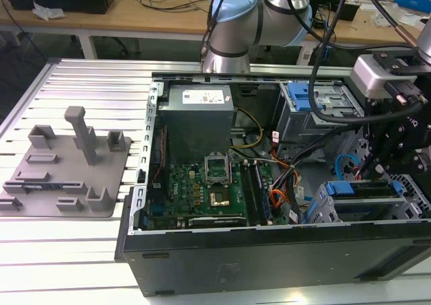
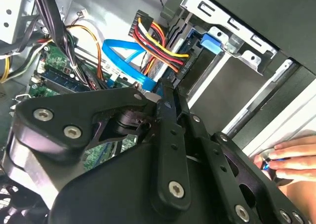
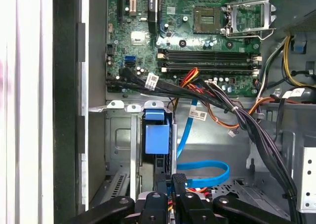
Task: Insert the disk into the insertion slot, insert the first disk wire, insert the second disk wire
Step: 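Insert the second disk wire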
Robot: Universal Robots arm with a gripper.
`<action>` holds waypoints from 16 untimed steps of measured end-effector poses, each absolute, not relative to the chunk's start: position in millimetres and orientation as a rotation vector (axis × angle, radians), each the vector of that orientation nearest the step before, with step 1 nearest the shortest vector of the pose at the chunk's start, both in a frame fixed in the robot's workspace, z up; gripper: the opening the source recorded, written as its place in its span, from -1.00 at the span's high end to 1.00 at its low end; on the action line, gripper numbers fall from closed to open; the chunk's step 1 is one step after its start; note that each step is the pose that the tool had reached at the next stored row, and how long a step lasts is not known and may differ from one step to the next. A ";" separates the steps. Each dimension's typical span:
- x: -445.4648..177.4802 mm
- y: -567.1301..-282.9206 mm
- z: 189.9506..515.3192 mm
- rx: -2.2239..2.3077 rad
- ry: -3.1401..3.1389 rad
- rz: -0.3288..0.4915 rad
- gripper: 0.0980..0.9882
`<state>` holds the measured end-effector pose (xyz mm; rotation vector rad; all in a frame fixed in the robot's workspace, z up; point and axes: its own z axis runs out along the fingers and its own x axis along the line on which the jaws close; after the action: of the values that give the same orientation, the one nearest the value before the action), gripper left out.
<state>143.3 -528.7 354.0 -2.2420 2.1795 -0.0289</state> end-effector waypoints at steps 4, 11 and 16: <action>143.4 -528.7 353.8 -2.192 2.215 -0.012 0.85; 144.4 -530.3 352.6 -2.192 2.215 -0.012 0.85; 145.4 -532.0 351.9 -2.192 2.215 -0.012 0.85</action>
<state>145.4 -532.0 351.9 -2.1919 2.2152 -0.0117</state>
